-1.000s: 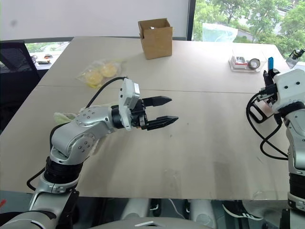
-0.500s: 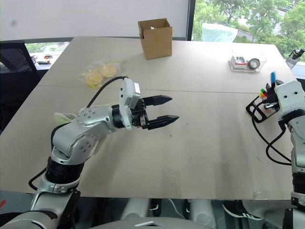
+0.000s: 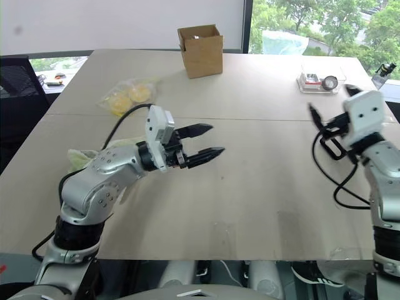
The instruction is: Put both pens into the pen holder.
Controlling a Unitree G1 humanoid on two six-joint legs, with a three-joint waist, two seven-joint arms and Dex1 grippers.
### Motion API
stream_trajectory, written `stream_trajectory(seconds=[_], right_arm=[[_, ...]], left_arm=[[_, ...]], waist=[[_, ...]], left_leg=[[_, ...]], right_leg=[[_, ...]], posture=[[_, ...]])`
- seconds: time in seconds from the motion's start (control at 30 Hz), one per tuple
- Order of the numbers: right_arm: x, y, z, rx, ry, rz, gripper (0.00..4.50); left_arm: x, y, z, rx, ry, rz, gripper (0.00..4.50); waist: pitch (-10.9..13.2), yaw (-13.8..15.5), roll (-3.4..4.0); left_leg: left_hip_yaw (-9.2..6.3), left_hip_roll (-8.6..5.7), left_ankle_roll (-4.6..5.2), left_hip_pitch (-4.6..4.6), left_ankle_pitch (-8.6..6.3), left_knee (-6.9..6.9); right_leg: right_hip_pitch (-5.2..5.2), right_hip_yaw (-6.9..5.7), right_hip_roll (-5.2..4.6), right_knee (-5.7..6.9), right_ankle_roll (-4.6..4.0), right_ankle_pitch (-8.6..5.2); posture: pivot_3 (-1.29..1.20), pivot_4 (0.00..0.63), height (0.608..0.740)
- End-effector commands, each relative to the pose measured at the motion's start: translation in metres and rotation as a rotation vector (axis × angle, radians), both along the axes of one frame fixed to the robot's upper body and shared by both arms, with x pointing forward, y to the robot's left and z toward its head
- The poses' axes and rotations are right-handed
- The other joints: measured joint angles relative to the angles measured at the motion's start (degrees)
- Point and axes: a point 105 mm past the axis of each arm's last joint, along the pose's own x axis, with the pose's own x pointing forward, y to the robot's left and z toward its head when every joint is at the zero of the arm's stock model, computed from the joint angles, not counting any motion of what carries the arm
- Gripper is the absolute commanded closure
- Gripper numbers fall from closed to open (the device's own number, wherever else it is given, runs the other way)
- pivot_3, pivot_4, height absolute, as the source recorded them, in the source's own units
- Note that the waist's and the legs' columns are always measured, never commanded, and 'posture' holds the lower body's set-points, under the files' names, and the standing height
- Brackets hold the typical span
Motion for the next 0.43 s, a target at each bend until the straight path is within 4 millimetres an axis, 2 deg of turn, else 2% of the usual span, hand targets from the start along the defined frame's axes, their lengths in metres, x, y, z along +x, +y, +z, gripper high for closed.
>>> stream_trajectory(seconds=[0.03, 0.13, 0.2, 0.33, 0.43], right_arm=[[-0.024, 0.029, -0.022, 0.007, 0.17, 0.177, 0.0], [-0.045, 0.03, -0.051, -0.022, 0.329, 0.228, 0.0], [-0.061, 0.02, -0.068, -0.056, 0.413, 0.233, 0.0], [-0.08, -0.009, -0.083, -0.076, 0.491, 0.185, 0.0], [-0.087, -0.018, -0.085, -0.081, 0.51, 0.167, 0.0]], left_arm=[[-0.015, 0.027, -0.003, -0.041, 0.009, 0.144, 0.06], [-0.025, 0.05, -0.018, -0.003, 0.042, 0.285, 0.06], [-0.036, 0.061, -0.023, -0.005, 0.065, 0.347, 0.06], [-0.059, 0.076, -0.033, 0.006, 0.117, 0.446, 0.06], [-0.074, 0.083, -0.038, -0.018, 0.161, 0.498, 0.06]], waist=[[0.0, 0.1, -0.01], [0.0, 0.7, -0.04], [0.0, 0.8, -0.05], [0.0, 0.4, -0.03], [-0.1, 0.2, -0.02]], left_leg=[[-0.01, 0.0, 0.01, -0.04, -0.01, 0.0], [-0.05, -0.06, 0.15, -0.13, -0.1, 0.01], [-0.04, -0.12, 0.36, -0.17, -0.24, 0.03], [-0.03, -0.12, 0.23, -0.08, -0.45, 0.12], [-0.07, -0.09, 0.2, 0.05, -0.46, 0.13]], right_leg=[[-0.01, -0.01, -0.04, -0.02, -0.01, 0.0], [0.0, -0.13, -0.4, -0.12, -0.01, -0.01], [0.0, -0.14, -0.51, -0.16, -0.13, -0.09], [0.06, -0.13, -0.58, -0.17, -0.02, -0.27], [0.06, -0.14, -0.57, -0.16, -0.08, -0.24]], posture=[[0.0, 0.15, 0.74], [0.0, 0.15, 0.74], [0.0, 0.15, 0.74], [0.0, 0.15, 0.74], [0.0, 0.15, 0.74]])
